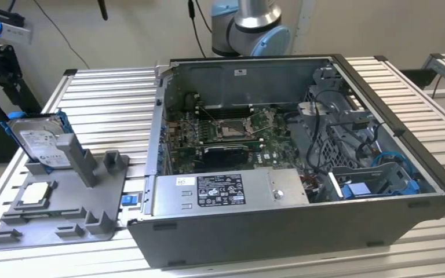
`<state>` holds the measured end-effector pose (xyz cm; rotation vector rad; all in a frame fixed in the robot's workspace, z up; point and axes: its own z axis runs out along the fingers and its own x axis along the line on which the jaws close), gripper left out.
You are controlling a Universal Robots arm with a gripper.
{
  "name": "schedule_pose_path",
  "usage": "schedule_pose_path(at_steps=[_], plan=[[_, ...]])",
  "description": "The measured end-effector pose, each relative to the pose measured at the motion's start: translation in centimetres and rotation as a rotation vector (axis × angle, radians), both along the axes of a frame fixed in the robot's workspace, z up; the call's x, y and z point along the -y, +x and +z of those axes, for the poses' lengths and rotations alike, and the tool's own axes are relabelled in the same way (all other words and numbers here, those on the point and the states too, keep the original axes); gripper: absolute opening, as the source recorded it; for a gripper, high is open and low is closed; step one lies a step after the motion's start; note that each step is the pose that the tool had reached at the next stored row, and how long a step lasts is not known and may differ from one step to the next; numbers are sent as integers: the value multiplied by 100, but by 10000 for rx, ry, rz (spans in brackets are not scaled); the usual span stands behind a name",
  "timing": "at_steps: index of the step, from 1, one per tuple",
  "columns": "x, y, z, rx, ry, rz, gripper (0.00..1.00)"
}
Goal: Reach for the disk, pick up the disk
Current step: 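Pick up the disk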
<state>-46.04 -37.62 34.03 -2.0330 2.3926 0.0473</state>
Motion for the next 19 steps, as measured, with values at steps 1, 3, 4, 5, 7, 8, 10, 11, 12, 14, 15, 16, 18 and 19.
schedule_pose_path(at_steps=[1,3,4,5,7,8,10,11,12,14,15,16,18,19], plan=[[0,0,-14,0,3,183,100],[0,0,-40,0,10,510,100],[0,0,-55,0,13,653,100],[0,1,-69,-1,17,787,100],[-1,1,-97,0,24,1012,100],[-2,1,-113,0,29,1138,100],[-4,1,-143,1,40,1364,100],[-5,0,-155,0,45,1454,100],[-6,1,-171,2,51,1543,100],[-7,0,-198,2,63,1703,100],[-7,0,-211,3,70,1778,100],[-7,0,-224,3,77,1850,100],[-6,0,-254,5,93,1950,100],[-6,0,-269,7,99,1979,100]])
